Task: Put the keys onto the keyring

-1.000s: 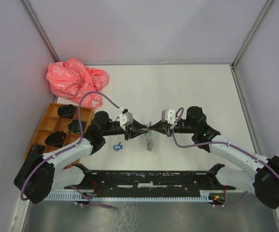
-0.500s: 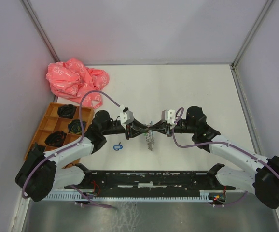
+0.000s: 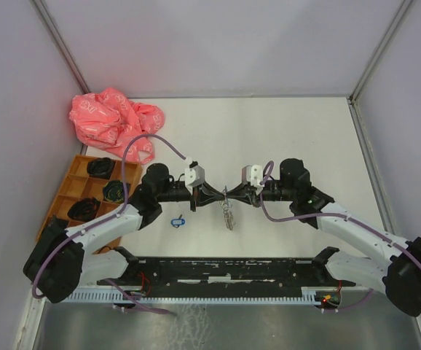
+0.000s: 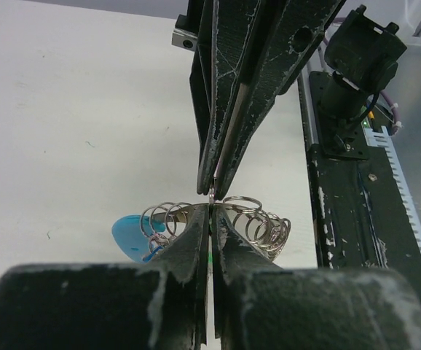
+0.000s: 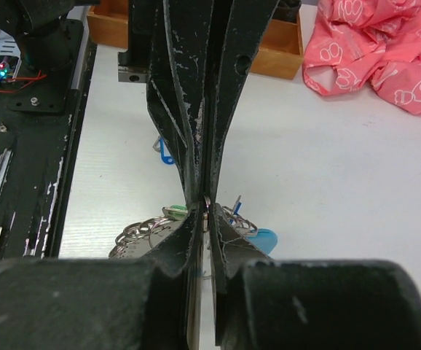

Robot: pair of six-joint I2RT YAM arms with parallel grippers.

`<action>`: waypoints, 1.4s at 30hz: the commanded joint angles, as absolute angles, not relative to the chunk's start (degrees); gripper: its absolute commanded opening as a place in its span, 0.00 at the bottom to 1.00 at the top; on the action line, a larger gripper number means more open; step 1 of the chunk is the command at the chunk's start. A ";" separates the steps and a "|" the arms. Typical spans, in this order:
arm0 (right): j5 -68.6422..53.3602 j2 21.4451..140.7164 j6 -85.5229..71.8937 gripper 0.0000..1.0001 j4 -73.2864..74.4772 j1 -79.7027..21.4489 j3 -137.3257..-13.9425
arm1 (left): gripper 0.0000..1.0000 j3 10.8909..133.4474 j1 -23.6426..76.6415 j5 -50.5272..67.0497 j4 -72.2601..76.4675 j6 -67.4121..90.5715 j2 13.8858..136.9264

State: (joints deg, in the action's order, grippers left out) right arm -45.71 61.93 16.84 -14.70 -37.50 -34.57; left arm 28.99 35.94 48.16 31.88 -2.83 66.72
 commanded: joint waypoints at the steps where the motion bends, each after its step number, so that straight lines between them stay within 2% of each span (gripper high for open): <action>1: -43.64 58.39 22.02 0.15 -1.31 -37.62 -40.93 | 0.03 34.53 36.02 46.65 21.82 -8.82 63.69; 6: -40.89 57.60 28.39 0.31 18.25 -37.71 -47.86 | 0.03 42.07 39.24 38.45 4.26 -16.77 62.21; 12: -39.77 58.90 33.39 0.41 25.61 -37.69 -52.78 | 0.03 51.86 45.63 26.69 -12.86 -22.58 64.02; 22: -43.51 62.30 33.56 0.41 16.48 -37.63 -51.49 | 0.03 60.07 49.51 21.07 -23.64 -24.94 68.58; 29: -49.76 66.33 34.54 0.37 13.39 -37.70 -51.06 | 0.03 60.58 49.81 22.13 -23.86 -25.06 68.92; 42: -50.89 70.13 35.58 0.36 8.86 -37.34 -48.27 | 0.03 58.62 49.89 22.59 -21.17 -24.88 67.62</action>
